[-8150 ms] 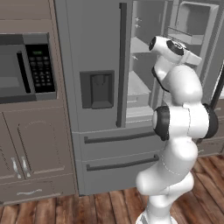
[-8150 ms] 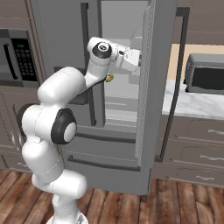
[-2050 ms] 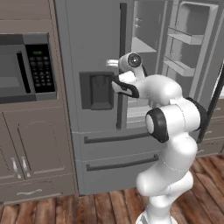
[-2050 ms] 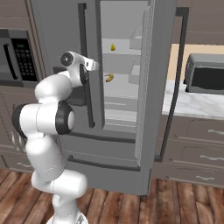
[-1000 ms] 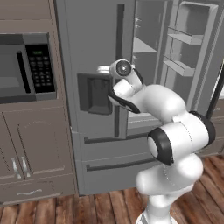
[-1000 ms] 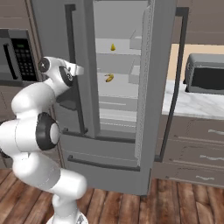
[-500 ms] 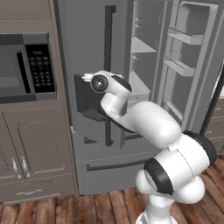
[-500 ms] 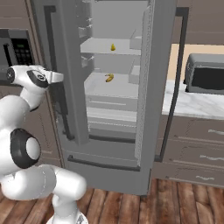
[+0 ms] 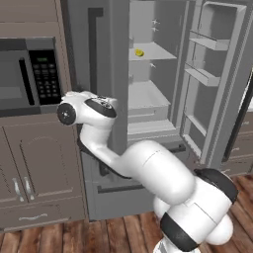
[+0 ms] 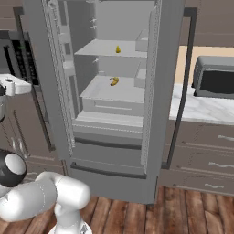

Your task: Take the lemon wedge from the fridge and place it on the plate with fish on the dining counter.

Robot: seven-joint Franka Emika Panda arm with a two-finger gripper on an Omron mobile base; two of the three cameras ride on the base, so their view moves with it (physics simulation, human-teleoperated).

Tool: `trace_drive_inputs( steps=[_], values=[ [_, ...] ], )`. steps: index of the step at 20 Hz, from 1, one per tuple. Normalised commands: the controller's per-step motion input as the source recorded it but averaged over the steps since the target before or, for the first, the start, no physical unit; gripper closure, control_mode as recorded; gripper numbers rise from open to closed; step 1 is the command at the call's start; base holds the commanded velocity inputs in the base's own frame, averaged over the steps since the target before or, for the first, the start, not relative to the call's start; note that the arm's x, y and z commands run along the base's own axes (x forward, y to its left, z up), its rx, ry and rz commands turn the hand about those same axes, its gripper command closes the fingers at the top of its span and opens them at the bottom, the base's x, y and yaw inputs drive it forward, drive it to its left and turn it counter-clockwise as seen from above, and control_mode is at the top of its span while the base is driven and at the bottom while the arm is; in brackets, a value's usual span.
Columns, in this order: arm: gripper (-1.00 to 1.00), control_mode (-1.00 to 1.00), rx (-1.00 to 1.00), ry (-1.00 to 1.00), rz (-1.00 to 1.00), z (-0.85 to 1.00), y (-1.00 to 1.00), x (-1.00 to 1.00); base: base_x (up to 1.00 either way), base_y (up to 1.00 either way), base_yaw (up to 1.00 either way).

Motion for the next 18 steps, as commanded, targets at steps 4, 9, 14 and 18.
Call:
trace_drive_inputs(
  steps=[4, 9, 14, 18],
  values=[
    [-1.0, -1.0, 0.02, -0.04, -0.22, 0.4, 0.09, -1.0, 0.0, 0.0, 0.0],
    [-1.0, -1.0, 0.07, 0.0, -0.24, 0.35, -0.24, -1.0, 0.0, 0.0, 0.0],
    [-1.0, -1.0, 0.18, 0.01, -0.2, 0.34, -0.83, -1.0, 0.0, 0.0, 0.0],
    [-1.0, -1.0, 0.25, 0.11, -0.08, 0.19, -1.0, -0.94, 0.0, 0.0, 0.0]
  ],
)
